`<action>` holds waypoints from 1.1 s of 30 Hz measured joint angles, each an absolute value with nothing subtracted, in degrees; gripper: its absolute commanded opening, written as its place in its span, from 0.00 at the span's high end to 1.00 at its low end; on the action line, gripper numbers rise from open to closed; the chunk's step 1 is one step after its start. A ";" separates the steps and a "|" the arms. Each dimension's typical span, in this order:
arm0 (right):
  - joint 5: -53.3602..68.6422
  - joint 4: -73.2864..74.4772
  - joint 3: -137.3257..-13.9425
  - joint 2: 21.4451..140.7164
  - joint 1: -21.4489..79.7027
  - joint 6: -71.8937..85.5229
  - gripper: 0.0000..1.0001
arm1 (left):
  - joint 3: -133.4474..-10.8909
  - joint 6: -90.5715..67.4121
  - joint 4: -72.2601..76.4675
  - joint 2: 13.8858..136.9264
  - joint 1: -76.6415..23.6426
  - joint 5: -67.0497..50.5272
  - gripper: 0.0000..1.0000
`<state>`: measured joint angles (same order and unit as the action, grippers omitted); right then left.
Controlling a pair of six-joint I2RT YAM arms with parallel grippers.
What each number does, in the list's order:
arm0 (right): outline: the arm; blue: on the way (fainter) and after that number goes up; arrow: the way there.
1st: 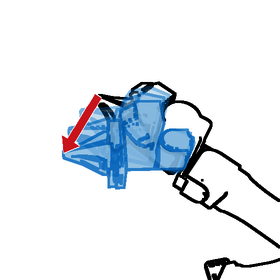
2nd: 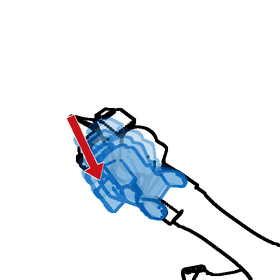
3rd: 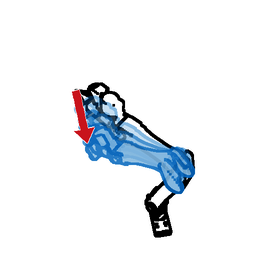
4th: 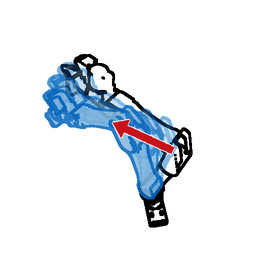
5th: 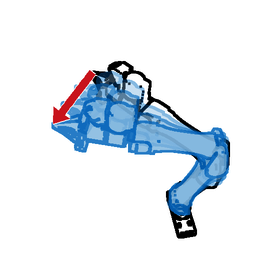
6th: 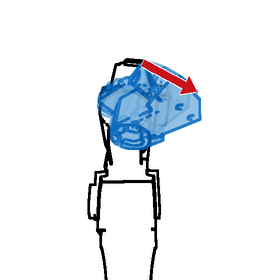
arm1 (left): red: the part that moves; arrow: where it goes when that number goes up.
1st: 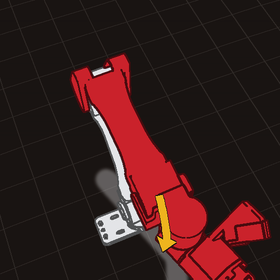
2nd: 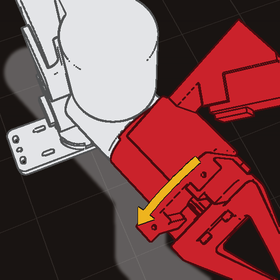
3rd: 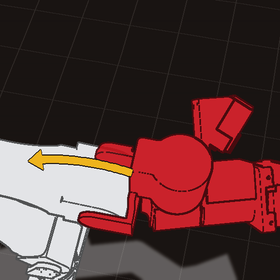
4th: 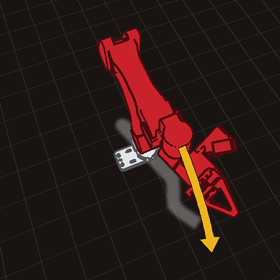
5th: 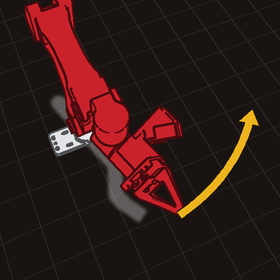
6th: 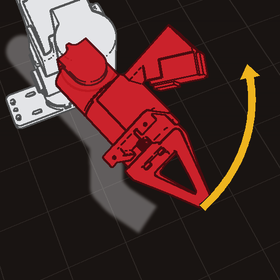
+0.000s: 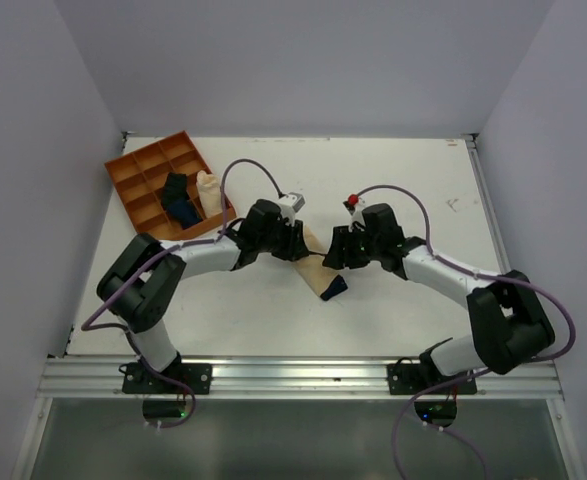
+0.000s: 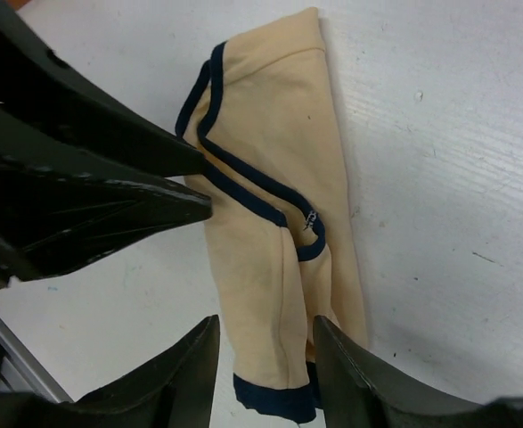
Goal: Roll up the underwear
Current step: Fold the underwear
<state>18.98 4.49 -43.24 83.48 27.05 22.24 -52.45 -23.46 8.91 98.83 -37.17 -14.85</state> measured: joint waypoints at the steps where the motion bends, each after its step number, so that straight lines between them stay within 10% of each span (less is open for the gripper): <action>1: 18.98 4.93 -43.13 82.50 27.05 22.17 0.48 | -52.64 -23.49 8.93 99.33 -37.17 -14.83 0.63; 20: 11.27 7.81 -39.24 84.95 26.98 22.57 0.64 | -57.60 -23.42 9.04 104.33 -37.17 -14.98 0.61; 33: 8.67 8.93 -37.54 79.44 26.98 24.84 0.57 | -56.51 -24.40 7.07 98.48 -37.21 -8.16 0.56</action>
<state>8.67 8.93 -37.54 79.44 26.98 24.84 -56.51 -24.40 7.07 98.48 -37.21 -8.16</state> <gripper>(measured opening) 0.441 0.431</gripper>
